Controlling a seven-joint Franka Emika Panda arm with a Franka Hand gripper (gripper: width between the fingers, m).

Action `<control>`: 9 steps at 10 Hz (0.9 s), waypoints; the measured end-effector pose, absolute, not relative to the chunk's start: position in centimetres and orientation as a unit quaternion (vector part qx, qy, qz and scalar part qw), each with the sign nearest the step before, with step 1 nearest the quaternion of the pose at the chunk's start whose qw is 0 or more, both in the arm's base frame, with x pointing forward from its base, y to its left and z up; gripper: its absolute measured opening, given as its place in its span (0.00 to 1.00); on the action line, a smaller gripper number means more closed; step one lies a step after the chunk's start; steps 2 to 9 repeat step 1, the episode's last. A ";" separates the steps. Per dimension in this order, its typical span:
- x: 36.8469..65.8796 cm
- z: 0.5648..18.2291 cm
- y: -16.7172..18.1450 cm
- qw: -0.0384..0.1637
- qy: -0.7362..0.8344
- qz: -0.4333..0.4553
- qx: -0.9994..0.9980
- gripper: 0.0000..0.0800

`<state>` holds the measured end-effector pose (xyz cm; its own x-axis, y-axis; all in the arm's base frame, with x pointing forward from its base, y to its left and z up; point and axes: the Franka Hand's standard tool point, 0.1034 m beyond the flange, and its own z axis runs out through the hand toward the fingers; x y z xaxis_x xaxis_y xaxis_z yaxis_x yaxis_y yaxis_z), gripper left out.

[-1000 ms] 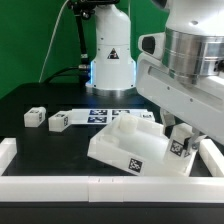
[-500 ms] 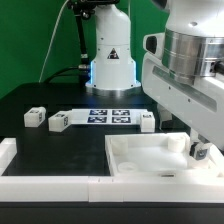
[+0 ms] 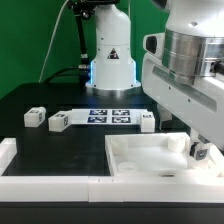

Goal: Assemble one leg

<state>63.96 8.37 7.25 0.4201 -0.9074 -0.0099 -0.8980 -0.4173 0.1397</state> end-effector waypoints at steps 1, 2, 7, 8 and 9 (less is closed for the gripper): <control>64.0 7.2 8.4 0.056 -0.537 -0.042 0.841 0.81; 64.0 7.2 8.4 0.056 -0.537 -0.042 0.841 0.81; 64.0 7.2 8.4 0.056 -0.537 -0.042 0.841 0.81; 64.0 7.2 8.4 0.056 -0.537 -0.042 0.841 0.81; 64.0 7.2 8.4 0.056 -0.537 -0.042 0.841 0.81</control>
Offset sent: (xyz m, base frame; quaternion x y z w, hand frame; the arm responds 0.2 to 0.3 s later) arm 0.0000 0.0000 0.0000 0.0000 0.0000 0.0000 1.0000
